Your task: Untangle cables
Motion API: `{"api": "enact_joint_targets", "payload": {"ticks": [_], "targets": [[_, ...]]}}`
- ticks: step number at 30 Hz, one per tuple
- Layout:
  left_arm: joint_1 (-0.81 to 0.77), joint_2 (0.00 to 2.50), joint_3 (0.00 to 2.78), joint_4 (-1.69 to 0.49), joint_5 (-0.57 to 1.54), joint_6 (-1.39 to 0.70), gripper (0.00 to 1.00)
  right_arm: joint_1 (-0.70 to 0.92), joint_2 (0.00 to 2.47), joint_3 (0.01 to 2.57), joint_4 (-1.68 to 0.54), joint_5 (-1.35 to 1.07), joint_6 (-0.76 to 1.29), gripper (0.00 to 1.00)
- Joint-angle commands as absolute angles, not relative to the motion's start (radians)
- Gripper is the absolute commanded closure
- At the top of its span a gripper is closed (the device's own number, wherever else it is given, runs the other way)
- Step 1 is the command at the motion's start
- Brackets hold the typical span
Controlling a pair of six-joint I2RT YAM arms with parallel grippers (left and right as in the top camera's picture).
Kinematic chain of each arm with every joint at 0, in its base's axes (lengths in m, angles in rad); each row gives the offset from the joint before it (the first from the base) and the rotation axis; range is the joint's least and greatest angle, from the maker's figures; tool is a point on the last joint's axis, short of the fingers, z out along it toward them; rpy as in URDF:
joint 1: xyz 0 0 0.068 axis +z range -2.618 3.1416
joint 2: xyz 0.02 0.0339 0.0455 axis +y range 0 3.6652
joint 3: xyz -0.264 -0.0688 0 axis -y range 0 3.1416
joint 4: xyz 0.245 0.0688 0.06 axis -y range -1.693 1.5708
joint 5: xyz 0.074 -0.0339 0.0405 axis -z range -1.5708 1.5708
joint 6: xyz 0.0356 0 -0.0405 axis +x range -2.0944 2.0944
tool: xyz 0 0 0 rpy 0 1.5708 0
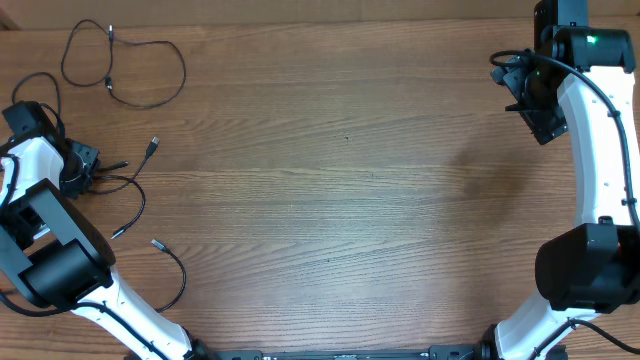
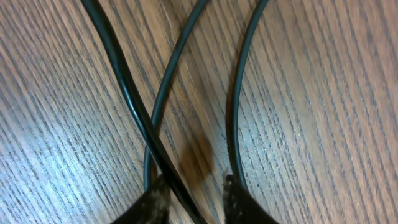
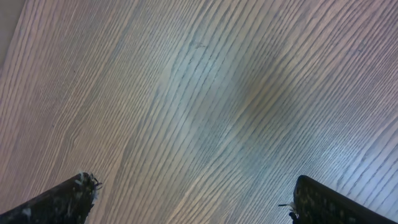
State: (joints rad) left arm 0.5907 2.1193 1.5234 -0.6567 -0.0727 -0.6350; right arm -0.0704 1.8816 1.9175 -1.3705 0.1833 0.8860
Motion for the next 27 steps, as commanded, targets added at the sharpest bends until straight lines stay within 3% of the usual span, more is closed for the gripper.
{"api": "enact_joint_targets", "payload": {"ticks": [1,3,11,20,27], "targets": [[0.597,2.107,1.512,-0.652,-0.093,-0.635,0.82,-0.070,1.875,1.924,-1.367,0.194,0.882,0.00],[0.597,2.107,1.512,-0.649,-0.099,-0.635,0.96,-0.070,1.875,1.924,-1.367,0.194,0.882,0.00],[0.598,2.105,1.550,-0.690,-0.109,-0.598,0.96,-0.070,1.875,1.924,-1.367,0.194,0.882,0.00],[0.599,2.097,1.746,-0.930,-0.099,-0.629,0.96,-0.070,1.875,1.924,-1.367,0.194,0.882,0.00],[0.625,2.097,1.785,-1.081,0.044,-0.690,0.96,-0.070,1.875,1.924,-1.367,0.194,0.882,0.00]]}}
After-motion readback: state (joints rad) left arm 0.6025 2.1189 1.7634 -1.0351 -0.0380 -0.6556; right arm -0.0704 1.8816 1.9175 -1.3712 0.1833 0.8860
